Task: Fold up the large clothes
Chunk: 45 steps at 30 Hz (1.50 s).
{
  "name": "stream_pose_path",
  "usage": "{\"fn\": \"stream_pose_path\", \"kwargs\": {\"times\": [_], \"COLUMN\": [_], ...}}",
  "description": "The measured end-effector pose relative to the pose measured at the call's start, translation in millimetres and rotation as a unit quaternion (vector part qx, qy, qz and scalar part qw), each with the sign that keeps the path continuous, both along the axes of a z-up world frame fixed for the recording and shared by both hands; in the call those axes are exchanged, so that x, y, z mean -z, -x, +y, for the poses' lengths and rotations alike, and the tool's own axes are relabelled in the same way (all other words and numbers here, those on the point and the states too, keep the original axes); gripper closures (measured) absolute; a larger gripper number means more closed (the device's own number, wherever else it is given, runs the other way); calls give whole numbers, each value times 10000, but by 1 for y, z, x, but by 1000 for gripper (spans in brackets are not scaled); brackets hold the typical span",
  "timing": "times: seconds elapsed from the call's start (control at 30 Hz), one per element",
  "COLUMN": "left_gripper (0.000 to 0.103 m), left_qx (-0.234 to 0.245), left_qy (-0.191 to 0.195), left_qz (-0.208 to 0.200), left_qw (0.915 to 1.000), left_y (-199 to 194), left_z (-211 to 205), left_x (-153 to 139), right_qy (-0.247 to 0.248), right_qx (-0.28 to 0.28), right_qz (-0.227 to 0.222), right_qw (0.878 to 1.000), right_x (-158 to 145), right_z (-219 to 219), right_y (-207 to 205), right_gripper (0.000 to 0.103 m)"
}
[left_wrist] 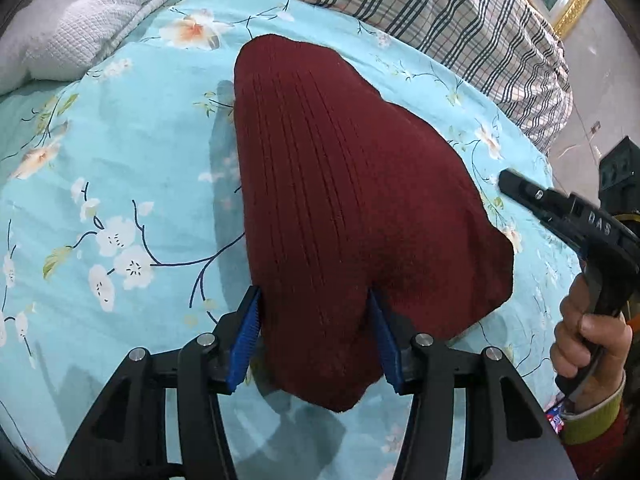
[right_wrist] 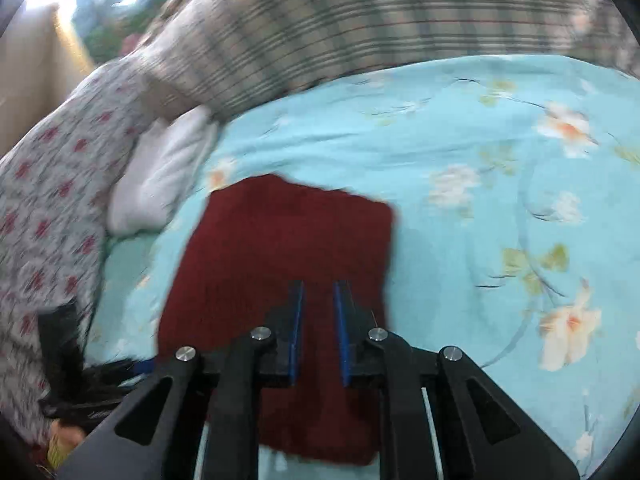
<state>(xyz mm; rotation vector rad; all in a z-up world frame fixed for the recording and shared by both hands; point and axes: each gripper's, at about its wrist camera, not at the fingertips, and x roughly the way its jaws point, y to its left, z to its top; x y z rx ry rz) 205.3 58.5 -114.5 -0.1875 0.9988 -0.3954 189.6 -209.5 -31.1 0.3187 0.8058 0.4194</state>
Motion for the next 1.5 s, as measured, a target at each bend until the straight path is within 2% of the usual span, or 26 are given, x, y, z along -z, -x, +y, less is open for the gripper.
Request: {"fn": "stream_pose_path", "kwargs": {"times": [0.07, 0.1, 0.13, 0.23, 0.27, 0.4, 0.53, 0.67, 0.7, 0.77, 0.8, 0.87, 0.97, 1.03, 1.13, 1.33, 1.43, 1.5], "left_gripper": [50, 50, 50, 47, 46, 46, 45, 44, 42, 31, 29, 23, 21, 21, 21, 21, 21, 14], "left_qx": [-2, -1, 23, 57, 57, 10, -149, -237, -251, -322, -342, -349, -281, -217, -140, -52, 7, 13], "left_qy": [-79, -128, -167, -290, -286, -326, -129, -213, -244, -345, -399, -520, -706, -793, -978, -1279, -1429, -1583], "left_qz": [-5, -7, 3, -8, 0, -48, -59, -251, -288, -353, -359, -339, -208, -145, -99, -319, -709, -965], "left_qw": [10000, 9999, 9999, 9996, 9996, 9995, 9998, 9992, 9990, 9983, 9980, 9975, 9969, 9965, 9951, 9913, 9872, 9827], "left_y": [-1, -1, -1, -3, -4, -4, 5, 25, 30, 42, 46, 57, 77, 88, 100, 114, 122, 124], "left_z": [-2, -4, -7, -12, -14, -18, -9, -1, 3, 5, 6, 7, 8, 8, 6, 4, 1, -2], "left_x": [2, 2, 4, 13, 17, 17, 5, -8, -10, -14, -14, -13, -2, 4, 12, 2, -27, -49], "right_qy": [242, 498, 556, -86, -212, -98, -196, -252, -263, -267, -244, -153, 30, 234, 499, 785, 888, 868], "right_qx": [-279, -268, -223, -29, 10, -24, 26, -44, -55, -67, -76, -123, -211, -263, -350, -502, -587, -573], "right_qz": [292, 492, 629, 673, 740, 715, 695, 518, 480, 441, 429, 403, 471, 514, 522, 507, 359, 147], "right_qw": [9989, 9972, 9962, 9977, 9970, 9974, 9974, 9983, 9985, 9986, 9988, 9990, 9987, 9981, 9968, 9944, 9937, 9945], "right_x": [16, 31, 43, 59, 59, 54, 44, 24, 20, 17, 17, 18, 25, 32, 40, 45, 29, 14], "right_z": [17, 23, 24, 5, 0, 4, -1, -3, -4, -8, -9, -10, -9, -9, -9, -8, -8, -9], "right_y": [-7, -13, -18, -26, -27, -21, -12, 13, 21, 36, 43, 60, 84, 99, 116, 135, 139, 145], "right_gripper": [87, 87, 88, 90, 90, 89, 86, 86, 83, 68, 59, 57, 52, 40, 32, 25, 25, 21]}}
